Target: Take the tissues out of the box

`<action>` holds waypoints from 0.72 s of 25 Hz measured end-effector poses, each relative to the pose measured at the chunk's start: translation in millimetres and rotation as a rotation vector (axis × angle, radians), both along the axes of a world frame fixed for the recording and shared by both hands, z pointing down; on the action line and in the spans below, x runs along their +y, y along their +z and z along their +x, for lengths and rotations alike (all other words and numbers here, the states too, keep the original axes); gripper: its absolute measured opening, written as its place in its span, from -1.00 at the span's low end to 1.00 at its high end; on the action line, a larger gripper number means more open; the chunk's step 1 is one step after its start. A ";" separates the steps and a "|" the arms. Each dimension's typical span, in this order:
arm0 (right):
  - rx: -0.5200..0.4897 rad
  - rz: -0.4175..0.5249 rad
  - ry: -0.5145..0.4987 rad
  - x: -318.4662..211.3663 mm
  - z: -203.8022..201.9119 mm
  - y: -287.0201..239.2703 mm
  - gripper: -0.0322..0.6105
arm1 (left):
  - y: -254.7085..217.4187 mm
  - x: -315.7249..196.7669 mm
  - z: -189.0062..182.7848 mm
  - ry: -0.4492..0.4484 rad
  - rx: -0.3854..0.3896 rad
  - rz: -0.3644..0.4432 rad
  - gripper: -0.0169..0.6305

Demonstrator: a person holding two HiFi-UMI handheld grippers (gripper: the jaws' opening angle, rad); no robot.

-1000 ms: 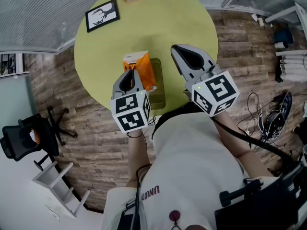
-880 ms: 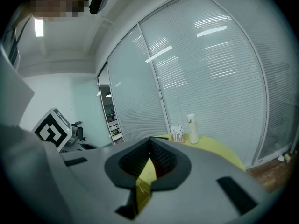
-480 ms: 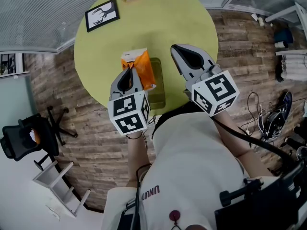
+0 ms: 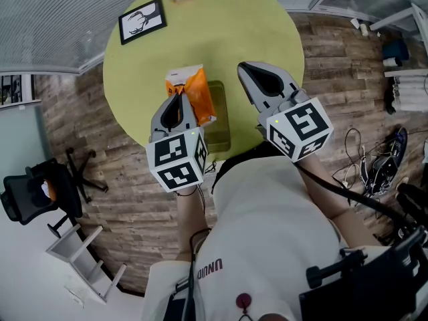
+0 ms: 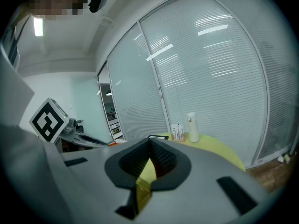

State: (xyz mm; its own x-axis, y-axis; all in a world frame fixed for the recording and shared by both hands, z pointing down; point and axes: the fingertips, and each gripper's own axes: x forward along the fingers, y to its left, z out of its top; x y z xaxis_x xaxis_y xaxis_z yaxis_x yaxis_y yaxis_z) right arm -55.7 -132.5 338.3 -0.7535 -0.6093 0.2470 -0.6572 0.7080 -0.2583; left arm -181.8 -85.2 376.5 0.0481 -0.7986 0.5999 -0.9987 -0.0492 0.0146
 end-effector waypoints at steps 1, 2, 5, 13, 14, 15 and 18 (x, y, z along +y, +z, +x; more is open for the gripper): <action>0.001 0.000 -0.001 0.0 0.0 0.1 -0.84 | -1.1 -0.1 0.0 0.000 0.000 0.003 -0.91; 0.002 -0.001 -0.001 0.1 0.0 0.3 -0.84 | -2.3 -0.2 0.0 0.000 0.001 0.006 -0.91; 0.006 -0.002 0.001 0.1 0.7 0.7 -0.84 | -5.4 -0.6 0.7 0.001 0.001 0.014 -0.91; 0.016 0.007 0.003 0.6 2.6 0.1 -0.84 | -12.5 -1.3 2.1 0.002 -0.001 0.030 -0.91; 0.016 0.009 0.004 0.3 2.9 -0.5 -0.84 | -12.9 -1.5 2.2 0.002 -0.002 0.031 -0.91; 0.017 0.010 0.005 -0.1 3.1 -0.8 -0.84 | -13.2 -1.7 2.1 0.002 -0.002 0.032 -0.91; 0.020 0.011 0.009 -1.0 3.8 -0.5 -0.84 | -13.8 -1.9 1.6 0.001 0.000 0.034 -0.91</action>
State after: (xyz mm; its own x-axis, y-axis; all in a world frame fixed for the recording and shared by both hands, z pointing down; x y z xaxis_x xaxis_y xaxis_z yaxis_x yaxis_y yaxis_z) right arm -51.9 -133.5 337.8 -0.7431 -0.6184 0.2556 -0.6684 0.7049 -0.2375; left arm -180.2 -87.1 362.7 0.0488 -0.8185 0.5724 -0.9986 -0.0507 0.0127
